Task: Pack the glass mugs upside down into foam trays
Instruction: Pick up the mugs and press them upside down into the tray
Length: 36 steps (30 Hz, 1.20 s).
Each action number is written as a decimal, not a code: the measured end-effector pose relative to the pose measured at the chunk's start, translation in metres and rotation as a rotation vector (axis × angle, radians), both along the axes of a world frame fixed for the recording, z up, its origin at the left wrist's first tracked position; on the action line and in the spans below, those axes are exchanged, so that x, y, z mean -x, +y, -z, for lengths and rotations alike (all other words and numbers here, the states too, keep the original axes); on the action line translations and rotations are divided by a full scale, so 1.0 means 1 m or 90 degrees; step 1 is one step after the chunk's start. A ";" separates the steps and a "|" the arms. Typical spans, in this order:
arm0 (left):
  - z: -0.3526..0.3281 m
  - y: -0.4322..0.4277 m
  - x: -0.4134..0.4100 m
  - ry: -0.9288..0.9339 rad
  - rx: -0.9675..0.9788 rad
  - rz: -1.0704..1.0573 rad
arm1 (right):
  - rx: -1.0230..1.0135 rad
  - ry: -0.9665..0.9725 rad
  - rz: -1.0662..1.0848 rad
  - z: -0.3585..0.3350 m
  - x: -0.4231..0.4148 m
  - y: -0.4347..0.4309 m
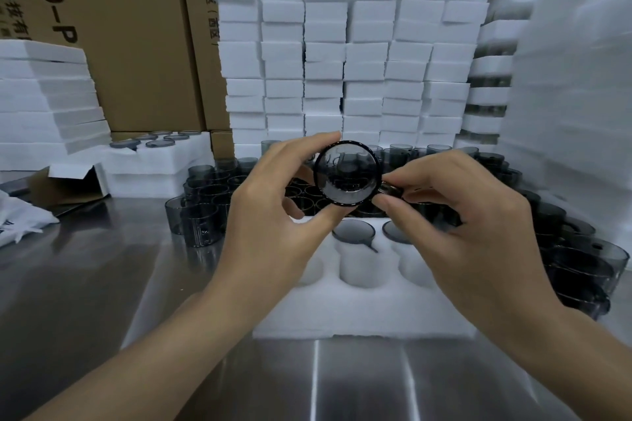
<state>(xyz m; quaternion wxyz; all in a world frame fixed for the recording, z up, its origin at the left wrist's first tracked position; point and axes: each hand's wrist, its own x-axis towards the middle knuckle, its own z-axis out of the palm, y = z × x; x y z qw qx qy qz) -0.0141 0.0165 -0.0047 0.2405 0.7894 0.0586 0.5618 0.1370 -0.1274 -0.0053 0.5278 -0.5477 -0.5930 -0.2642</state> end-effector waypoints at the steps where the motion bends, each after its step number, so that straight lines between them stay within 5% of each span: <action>1: 0.000 -0.001 0.001 -0.003 -0.012 -0.007 | 0.002 0.001 -0.004 0.000 0.001 0.000; 9: -0.001 0.000 0.002 -0.027 -0.103 -0.051 | -0.002 0.018 -0.025 0.000 0.002 -0.001; 22: 0.002 -0.004 -0.001 -0.007 0.039 0.033 | -0.045 -0.160 0.024 -0.007 -0.013 -0.005; 31: 0.000 -0.010 0.003 0.013 0.051 0.097 | -0.029 0.260 -0.136 -0.012 -0.008 -0.001; 36: 0.003 -0.010 0.004 0.014 -0.005 0.107 | -0.030 0.375 -0.207 -0.018 -0.007 -0.003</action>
